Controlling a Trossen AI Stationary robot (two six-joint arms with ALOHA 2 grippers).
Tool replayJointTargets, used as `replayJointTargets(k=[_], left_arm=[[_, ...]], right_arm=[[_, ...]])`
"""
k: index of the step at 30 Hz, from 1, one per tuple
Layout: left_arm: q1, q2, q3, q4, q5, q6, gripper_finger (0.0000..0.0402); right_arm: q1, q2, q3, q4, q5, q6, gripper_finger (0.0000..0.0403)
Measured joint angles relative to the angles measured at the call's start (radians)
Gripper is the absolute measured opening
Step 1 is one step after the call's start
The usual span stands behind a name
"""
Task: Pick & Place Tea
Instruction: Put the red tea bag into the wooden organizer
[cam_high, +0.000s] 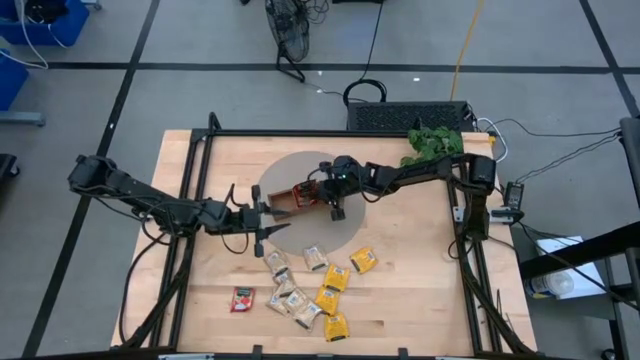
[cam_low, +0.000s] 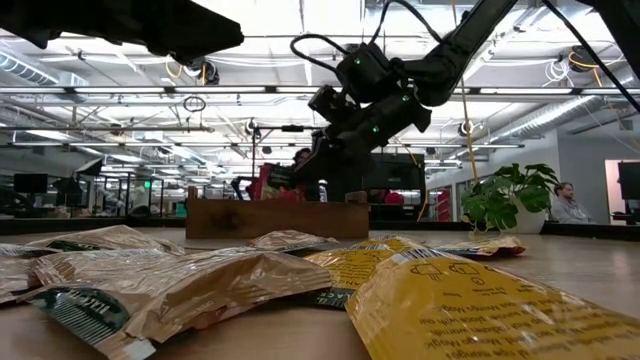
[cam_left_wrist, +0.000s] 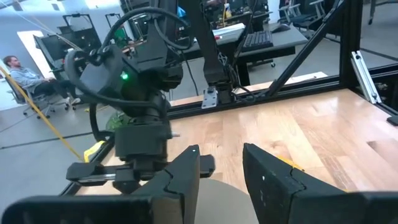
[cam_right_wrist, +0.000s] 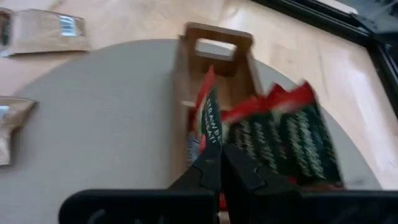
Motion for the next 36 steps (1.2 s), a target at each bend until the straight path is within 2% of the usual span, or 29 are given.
replayJointTargets(k=[10, 13, 22, 26, 36], left_arm=[[0.000, 0.000, 0.000, -0.003, -0.004, 0.001, 0.0127], [0.000, 0.000, 0.000, -0.003, -0.004, -0.001, 0.0127], [0.000, 0.000, 0.000, -0.004, -0.004, -0.002, 0.0127], [0.000, 0.000, 0.000, -0.004, -0.004, -0.002, 0.0127], [0.000, 0.000, 0.000, -0.004, -0.004, -0.065, 0.0127]], right_arm=[[0.029, 0.000, 0.000, 0.018, 0.147, -0.021, 0.0000], [0.029, 0.000, -0.003, 0.019, 0.184, 0.019, 0.0000], [0.029, 0.000, -0.004, 0.028, 0.188, 0.116, 0.0002], [0.029, 0.000, -0.004, 0.061, 0.186, 0.132, 0.0026], [0.034, -0.002, -0.005, 0.134, 0.186, 0.194, 0.0122]])
